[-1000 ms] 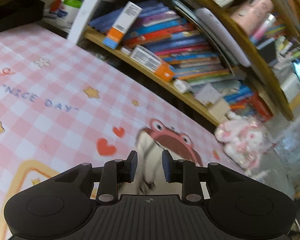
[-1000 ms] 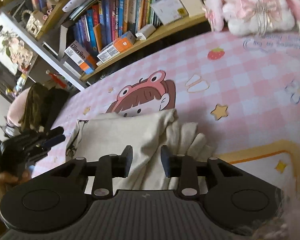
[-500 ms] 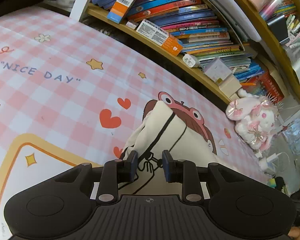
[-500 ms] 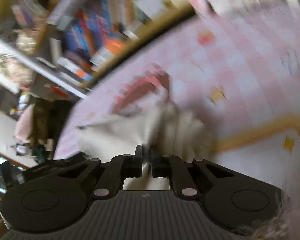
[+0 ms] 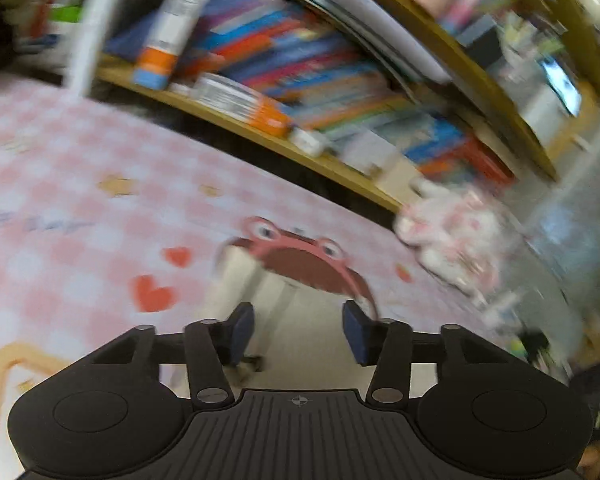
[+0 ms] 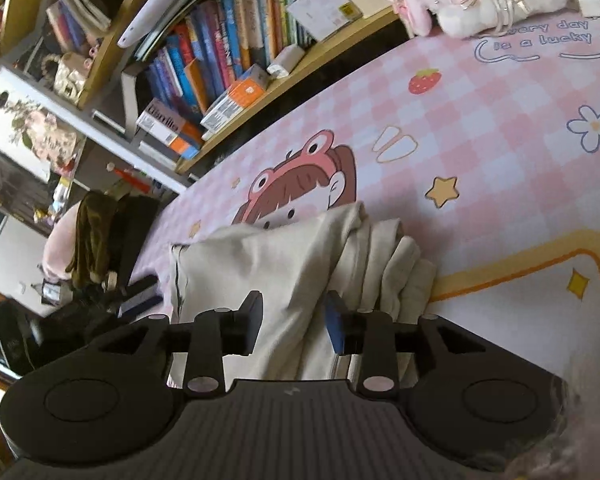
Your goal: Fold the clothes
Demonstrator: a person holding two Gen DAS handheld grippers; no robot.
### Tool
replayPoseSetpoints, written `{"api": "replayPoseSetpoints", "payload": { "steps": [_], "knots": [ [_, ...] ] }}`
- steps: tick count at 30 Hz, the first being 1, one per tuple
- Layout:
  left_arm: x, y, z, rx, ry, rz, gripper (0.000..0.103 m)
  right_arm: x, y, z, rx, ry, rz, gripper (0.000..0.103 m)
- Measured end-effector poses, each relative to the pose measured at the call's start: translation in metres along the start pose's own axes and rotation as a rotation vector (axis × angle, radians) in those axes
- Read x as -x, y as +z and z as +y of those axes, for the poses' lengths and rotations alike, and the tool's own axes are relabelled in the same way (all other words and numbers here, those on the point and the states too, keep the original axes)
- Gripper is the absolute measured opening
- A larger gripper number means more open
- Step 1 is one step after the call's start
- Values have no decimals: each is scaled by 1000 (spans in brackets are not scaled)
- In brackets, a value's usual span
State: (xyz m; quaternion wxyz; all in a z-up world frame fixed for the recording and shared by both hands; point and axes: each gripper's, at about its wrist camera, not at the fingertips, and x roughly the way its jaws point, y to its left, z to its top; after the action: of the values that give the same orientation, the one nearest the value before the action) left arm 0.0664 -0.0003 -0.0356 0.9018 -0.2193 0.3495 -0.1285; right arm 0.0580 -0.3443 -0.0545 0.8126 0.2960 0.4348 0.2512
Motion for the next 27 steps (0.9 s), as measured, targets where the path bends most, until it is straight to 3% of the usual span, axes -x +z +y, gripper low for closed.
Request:
{"api": "replayPoseSetpoints", "payload": {
  "steps": [2,4,7,8,9,12,15,21,23,25,27],
  "knots": [
    [-13,1,-2,-31,-8,45,38,2,-4,4,17,21,-1,32],
    [-20,4,10,8,6,47,38,0,-8,10,41,22,4,32],
    [-26,9,29,73,21,40,39,-10,-12,19,82,-60,21,30],
    [-25,12,36,95,20,31,39,-14,-13,19,81,-97,24,20],
    [-22,13,40,103,19,23,40,-14,-14,19,70,-116,16,18],
    [-7,20,52,115,20,-2,42,-10,-16,19,36,-160,-19,17],
    [9,25,64,134,12,-16,44,0,-20,24,14,-204,-63,24],
    [28,14,61,36,24,44,70,16,-30,39,-7,-302,-136,49],
    [29,8,58,-12,56,75,72,19,-35,46,0,-350,-153,71],
    [27,1,56,-53,84,117,73,19,-40,50,1,-390,-159,82],
    [24,-5,57,-70,90,149,73,18,-46,54,1,-429,-164,84]
  ]
}}
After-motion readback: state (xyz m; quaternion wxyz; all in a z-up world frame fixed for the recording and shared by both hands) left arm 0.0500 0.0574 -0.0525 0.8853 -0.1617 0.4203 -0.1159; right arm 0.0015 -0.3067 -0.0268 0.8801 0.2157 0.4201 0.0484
